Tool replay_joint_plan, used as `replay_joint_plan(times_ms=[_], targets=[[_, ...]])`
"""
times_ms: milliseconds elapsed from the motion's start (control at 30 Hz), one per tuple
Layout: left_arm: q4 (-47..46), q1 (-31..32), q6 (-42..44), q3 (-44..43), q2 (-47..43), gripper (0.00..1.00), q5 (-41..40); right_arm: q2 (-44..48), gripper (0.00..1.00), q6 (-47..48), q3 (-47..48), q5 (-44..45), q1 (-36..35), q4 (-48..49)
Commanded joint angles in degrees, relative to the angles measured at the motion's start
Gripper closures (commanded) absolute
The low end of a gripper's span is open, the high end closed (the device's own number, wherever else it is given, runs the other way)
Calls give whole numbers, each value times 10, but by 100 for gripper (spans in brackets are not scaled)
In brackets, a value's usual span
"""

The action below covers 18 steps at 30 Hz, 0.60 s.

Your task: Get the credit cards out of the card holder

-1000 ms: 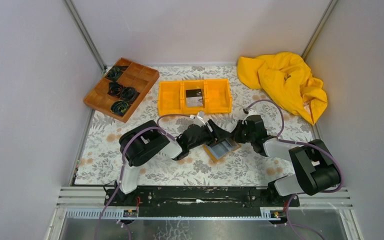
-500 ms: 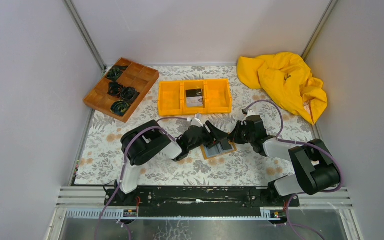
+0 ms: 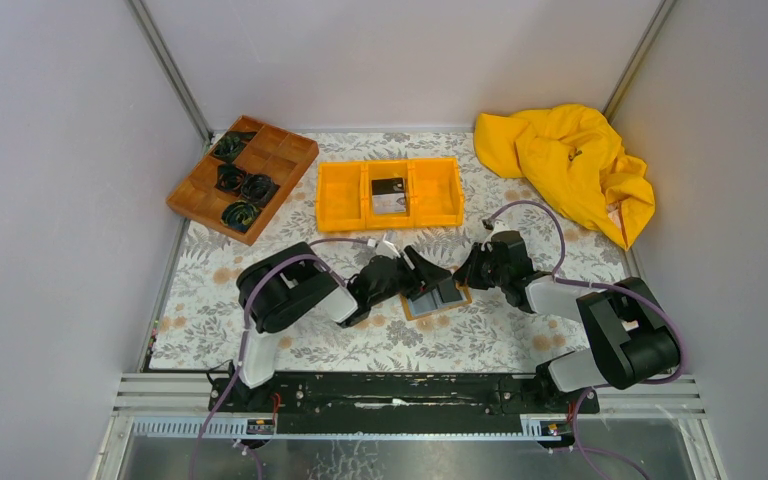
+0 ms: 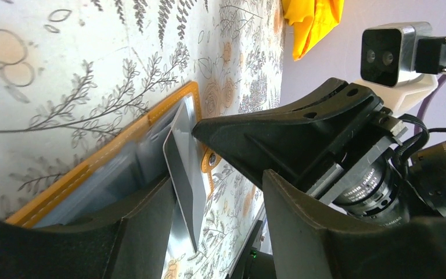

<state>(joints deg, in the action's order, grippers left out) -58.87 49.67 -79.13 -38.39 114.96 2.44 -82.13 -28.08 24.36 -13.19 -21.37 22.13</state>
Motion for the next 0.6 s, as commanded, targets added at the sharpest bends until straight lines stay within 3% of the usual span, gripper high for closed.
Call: replay_joint_plan(times_ms=[0, 267, 433, 567], targets=[[-41, -12, 16, 41, -14, 37, -2, -10, 100, 1, 6, -10, -7, -30], [-63, -16, 18, 73, -25, 39, 0, -14, 100, 2, 8, -10, -7, -30], [-70, -16, 17, 68, -11, 53, 3, -15, 100, 0, 8, -9, -7, -31], [-84, -16, 12, 68, 1, 57, 9, -15, 100, 1, 9, -9, -7, -31]])
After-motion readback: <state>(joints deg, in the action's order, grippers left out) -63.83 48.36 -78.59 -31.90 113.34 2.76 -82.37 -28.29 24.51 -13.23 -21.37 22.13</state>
